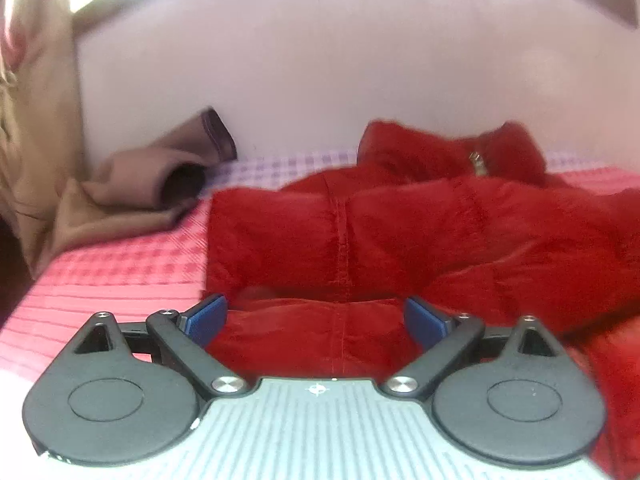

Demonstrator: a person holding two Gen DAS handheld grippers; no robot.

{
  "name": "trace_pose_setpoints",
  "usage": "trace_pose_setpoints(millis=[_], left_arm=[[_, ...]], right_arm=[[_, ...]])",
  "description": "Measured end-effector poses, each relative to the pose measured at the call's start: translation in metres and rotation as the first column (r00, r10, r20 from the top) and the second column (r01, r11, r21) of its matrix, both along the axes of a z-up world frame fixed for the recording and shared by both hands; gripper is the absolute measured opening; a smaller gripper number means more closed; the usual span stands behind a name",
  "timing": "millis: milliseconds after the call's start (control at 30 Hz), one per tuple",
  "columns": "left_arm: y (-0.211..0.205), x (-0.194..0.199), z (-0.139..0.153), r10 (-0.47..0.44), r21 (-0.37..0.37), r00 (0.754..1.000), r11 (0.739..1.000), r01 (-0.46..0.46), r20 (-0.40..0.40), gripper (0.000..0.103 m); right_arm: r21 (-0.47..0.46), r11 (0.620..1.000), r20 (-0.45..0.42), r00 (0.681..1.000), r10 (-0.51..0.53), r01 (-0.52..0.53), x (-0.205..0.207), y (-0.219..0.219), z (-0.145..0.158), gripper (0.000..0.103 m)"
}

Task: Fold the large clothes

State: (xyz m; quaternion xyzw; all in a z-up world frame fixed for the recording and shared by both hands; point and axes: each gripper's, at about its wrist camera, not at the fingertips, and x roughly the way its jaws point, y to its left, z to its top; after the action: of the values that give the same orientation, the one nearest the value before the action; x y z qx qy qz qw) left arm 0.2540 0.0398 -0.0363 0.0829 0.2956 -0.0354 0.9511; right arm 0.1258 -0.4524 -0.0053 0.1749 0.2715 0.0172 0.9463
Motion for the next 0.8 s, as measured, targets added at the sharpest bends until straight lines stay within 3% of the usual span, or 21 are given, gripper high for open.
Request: trace_pose_setpoints(millis=[133,400,533,800], left_arm=[[-0.001,-0.042,0.023,-0.007,0.038,0.999,0.999,0.005,0.045,0.097],[-0.003,-0.116,0.037,-0.028,0.075,0.997,0.997,0.023,0.067,0.101],[0.000,-0.142,0.036,-0.024,0.064,0.997,0.998,0.020,0.069,0.101],[0.004,-0.174,0.024,-0.022,0.119,0.997,0.993,0.013,0.077,0.102]], right_arm=[[0.005,0.999,0.088,0.995,0.038,-0.038,-0.079,0.005,0.016,0.089],[-0.018,1.000,0.034,0.999,-0.022,0.023,-0.207,-0.002,-0.006,0.090],[-0.015,0.998,0.028,0.998,-0.054,0.055,-0.241,-0.009,-0.012,0.091],[0.026,0.996,0.018,0.996,-0.090,0.090,-0.253,-0.016,-0.032,0.091]])
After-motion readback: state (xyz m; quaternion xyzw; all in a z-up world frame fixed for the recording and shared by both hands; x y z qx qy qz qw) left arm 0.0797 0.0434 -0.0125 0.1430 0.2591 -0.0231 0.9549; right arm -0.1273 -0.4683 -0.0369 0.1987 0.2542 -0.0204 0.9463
